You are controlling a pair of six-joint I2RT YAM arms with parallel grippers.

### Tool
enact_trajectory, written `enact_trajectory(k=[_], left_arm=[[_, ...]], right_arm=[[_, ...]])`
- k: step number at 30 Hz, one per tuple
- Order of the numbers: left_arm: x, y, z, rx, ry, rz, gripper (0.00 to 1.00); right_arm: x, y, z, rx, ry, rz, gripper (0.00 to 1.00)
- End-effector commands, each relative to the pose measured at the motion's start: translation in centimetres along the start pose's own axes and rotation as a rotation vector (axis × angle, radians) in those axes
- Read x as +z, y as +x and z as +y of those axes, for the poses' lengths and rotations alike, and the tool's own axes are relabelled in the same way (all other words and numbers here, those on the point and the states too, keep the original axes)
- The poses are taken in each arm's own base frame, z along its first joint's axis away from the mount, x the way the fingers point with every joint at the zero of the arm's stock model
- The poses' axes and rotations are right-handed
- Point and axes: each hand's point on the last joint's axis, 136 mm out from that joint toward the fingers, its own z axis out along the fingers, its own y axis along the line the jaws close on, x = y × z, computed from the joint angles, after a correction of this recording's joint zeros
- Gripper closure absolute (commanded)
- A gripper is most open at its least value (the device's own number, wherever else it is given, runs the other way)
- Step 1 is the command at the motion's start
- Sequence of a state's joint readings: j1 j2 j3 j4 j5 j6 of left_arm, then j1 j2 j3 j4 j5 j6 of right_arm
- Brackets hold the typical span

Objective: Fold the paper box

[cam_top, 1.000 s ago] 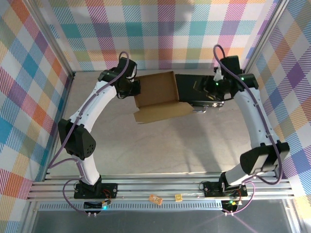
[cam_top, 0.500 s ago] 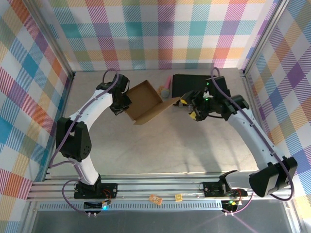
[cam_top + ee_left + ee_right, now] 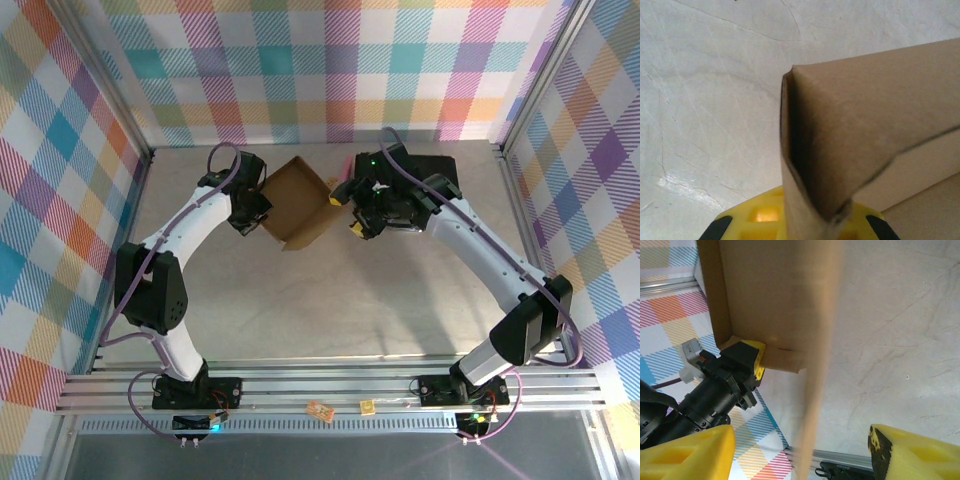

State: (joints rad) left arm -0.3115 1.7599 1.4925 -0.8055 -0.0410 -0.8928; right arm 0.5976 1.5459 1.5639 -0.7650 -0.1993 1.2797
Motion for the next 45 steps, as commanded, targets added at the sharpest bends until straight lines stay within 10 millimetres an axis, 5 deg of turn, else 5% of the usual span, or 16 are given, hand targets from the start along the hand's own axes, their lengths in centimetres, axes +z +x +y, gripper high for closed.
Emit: enact_trajectory(k=[1,8,13,19,23,27,31,38,42,45], left_arm=[[-1.9,-0.5,-0.9,-0.01,0.067,-0.021,1.0],[-2.6,-0.7,-1.1,-0.002,0.083,-0.037,1.0],[-2.8,-0.4,-1.7,0.001,0.112,-0.025,1.0],[-2.7,0.2,-2.3,0.0,0.141,0.003,1.0],[-3.2,0.8,-2.7,0.003,0.168,0.027,0.68],[-5.3,1.3,-3.2,0.048,0.184,0.022,0.45],[-7.8,2.7,-3.4,0.073,0.222,0.045,0.37],[-14.0,2.7,-4.1,0.208,0.306,0.005,0.39],[-17.5,0.8,-7.5,0.468,0.416,-0.091,0.49],[-18.0,0.0,-9.5,0.544,0.478,-0.093,0.48]], right_arm=[[0.5,-0.2,-0.5,-0.028,0.044,-0.016,0.31],[0.9,-0.8,-1.1,-0.105,0.141,-0.019,0.33],[2.5,-0.9,-1.6,-0.14,0.181,0.002,0.48],[3.1,-2.1,-0.9,-0.291,0.245,-0.056,0.82],[2.4,-2.3,-0.6,-0.373,0.289,-0.091,1.0],[1.7,-2.8,-0.3,-0.465,0.308,-0.116,1.0],[0.8,-3.6,0.1,-0.639,0.339,-0.135,1.0],[-0.5,-4.4,1.1,-0.98,0.246,-0.078,1.0],[-1.5,-3.5,1.5,-1.115,0.075,0.012,1.0],[-2.0,-4.3,0.9,-1.111,0.074,0.05,1.0]])
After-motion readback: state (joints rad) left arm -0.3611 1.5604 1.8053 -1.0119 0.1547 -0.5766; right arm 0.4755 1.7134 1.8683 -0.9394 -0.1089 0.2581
